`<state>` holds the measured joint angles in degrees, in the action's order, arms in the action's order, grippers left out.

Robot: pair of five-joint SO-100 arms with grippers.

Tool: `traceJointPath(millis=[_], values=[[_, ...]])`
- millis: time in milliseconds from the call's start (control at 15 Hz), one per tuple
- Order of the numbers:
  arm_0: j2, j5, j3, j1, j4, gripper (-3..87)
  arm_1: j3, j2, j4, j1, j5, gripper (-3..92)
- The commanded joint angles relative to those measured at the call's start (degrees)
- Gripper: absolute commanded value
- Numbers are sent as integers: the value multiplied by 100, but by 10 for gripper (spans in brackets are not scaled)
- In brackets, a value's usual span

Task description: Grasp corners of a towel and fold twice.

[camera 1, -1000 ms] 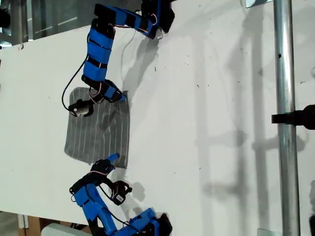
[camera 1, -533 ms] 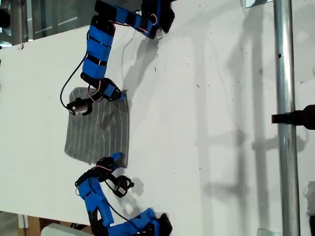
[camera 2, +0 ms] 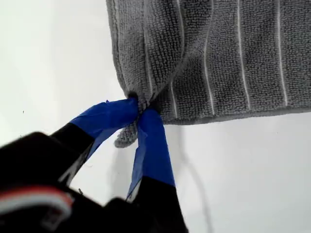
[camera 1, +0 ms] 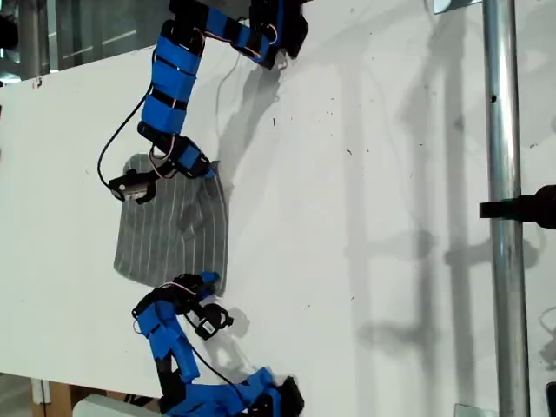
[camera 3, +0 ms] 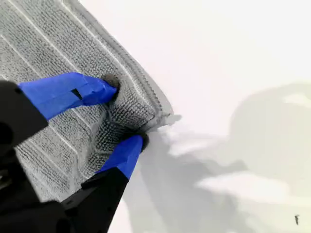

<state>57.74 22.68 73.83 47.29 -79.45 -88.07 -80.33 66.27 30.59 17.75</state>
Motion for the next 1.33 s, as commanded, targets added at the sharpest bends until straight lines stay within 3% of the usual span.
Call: traceJointPath(millis=[0,267,467,800,1067,1267], values=[[105,79,-53,-229,-79,-29,18,-554,35,-9,44,-2],[993,580,123,-809,-325,-29,-114,-571,18,-141,79,-2],[2109,1301,976,-1538,-439,-29,-123,-835,369,-1081,606,-2],[4069,3419,2382,-3445,-598,-29,-44,-1213,1143,-3120,2039,-2],[5388,4755,2733,-4729,-589,-29,185,-1652,1521,-3981,2769,-3],[5572,4307,2672,-4641,-466,-29,149,-1934,1784,-3691,2742,-3]])
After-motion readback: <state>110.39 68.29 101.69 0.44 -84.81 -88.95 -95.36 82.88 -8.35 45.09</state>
